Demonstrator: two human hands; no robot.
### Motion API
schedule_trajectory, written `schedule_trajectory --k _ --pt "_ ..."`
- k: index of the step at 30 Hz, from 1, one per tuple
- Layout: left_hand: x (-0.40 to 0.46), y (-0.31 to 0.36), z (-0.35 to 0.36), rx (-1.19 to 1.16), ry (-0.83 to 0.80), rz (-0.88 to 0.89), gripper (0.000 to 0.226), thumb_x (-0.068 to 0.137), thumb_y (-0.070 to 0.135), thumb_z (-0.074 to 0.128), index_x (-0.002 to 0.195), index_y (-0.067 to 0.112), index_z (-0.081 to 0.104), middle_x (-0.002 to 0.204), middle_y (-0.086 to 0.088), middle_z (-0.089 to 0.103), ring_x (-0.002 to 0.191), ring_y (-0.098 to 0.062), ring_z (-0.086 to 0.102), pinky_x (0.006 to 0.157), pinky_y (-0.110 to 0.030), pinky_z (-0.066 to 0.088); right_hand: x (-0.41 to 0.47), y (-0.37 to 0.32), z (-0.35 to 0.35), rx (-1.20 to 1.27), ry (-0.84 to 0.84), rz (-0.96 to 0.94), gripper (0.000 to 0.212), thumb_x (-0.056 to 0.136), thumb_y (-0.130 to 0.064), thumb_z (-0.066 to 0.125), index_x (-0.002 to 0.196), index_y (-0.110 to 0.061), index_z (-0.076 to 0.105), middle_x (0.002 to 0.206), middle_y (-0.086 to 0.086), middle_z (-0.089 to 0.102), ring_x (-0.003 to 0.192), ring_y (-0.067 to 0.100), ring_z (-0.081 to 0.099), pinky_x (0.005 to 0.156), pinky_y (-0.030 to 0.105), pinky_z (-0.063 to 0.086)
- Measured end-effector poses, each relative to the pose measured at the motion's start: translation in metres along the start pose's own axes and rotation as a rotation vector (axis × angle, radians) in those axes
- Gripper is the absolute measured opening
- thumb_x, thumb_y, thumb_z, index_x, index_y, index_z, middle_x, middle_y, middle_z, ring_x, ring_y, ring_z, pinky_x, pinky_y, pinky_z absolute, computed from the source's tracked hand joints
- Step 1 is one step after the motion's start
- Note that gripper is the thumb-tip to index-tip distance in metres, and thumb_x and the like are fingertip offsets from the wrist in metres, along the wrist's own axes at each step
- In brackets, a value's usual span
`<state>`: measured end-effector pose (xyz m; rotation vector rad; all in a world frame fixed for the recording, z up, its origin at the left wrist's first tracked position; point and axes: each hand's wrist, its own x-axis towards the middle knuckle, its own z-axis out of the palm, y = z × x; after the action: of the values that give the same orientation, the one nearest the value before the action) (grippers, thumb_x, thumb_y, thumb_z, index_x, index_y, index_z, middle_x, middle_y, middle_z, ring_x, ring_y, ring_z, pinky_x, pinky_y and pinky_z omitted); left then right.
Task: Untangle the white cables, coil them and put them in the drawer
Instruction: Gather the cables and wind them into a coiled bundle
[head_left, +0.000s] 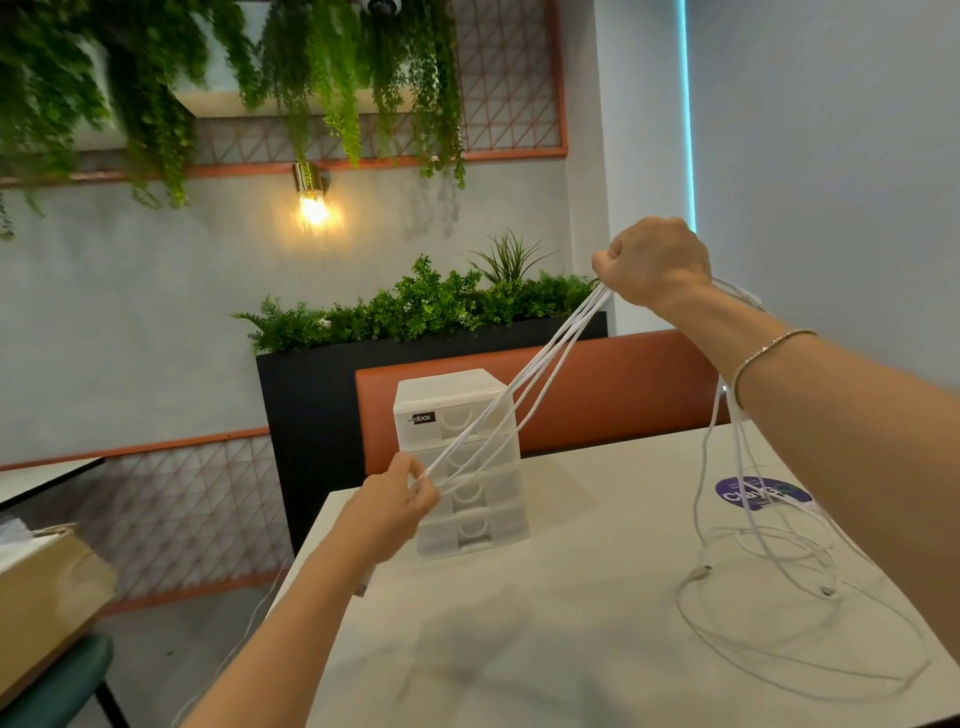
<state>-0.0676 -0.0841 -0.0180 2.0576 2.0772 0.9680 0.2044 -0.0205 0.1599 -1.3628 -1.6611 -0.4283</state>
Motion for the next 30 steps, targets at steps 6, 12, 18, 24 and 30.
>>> schedule_trajectory --k 6,12,18,24,30 --pt "-0.006 0.002 0.006 -0.083 -0.085 -0.012 0.021 0.095 0.011 0.042 0.078 0.018 0.052 0.07 0.001 0.059 0.064 -0.013 0.056 0.069 -0.026 0.052 0.011 0.001 -0.003 0.007 0.049 0.019 0.037 0.089 -0.029 0.047 0.059 -0.008 0.052 0.056 0.002 0.043 0.062 0.024 0.047 0.058 0.028 0.035" --pt "-0.009 -0.01 0.004 -0.294 -0.27 -0.107 0.033 0.088 0.0 0.045 0.066 0.017 0.063 0.073 -0.004 0.06 0.071 -0.016 0.052 0.072 -0.025 0.045 0.021 -0.007 0.0 0.032 0.039 -0.002 0.043 0.09 -0.033 0.049 0.053 -0.01 0.049 0.055 0.002 0.044 0.051 0.016 0.041 0.054 0.024 0.04" --pt "-0.015 0.005 -0.005 -0.311 -0.418 -0.055 0.025 0.088 0.006 0.055 0.086 0.027 0.068 0.098 0.0 0.066 0.093 -0.015 0.059 0.079 -0.023 0.047 0.024 -0.029 -0.003 0.124 -0.002 -0.022 0.048 0.089 -0.04 0.052 0.051 -0.012 0.047 0.055 0.002 0.044 0.056 0.02 0.045 0.06 0.03 0.046" --pt "0.012 0.092 -0.04 -0.742 -0.014 0.219 0.017 0.09 0.02 0.059 0.106 0.017 0.062 0.096 0.001 0.067 0.085 -0.01 0.063 0.076 -0.023 0.053 0.021 -0.066 0.001 0.138 -0.014 -0.131 0.051 0.089 -0.044 0.053 0.048 -0.014 0.043 0.053 0.0 0.04 0.048 0.012 0.036 0.046 0.024 0.032" --pt "0.027 0.123 -0.055 -0.798 0.092 0.208 0.012 0.084 0.003 0.059 0.079 0.014 0.055 0.065 0.002 0.058 0.056 -0.008 0.053 0.054 -0.021 0.046 0.022 -0.067 -0.002 0.16 -0.005 -0.132 0.051 0.088 -0.044 0.055 0.048 -0.015 0.041 0.052 -0.001 0.039 0.046 0.013 0.035 0.044 0.024 0.026"
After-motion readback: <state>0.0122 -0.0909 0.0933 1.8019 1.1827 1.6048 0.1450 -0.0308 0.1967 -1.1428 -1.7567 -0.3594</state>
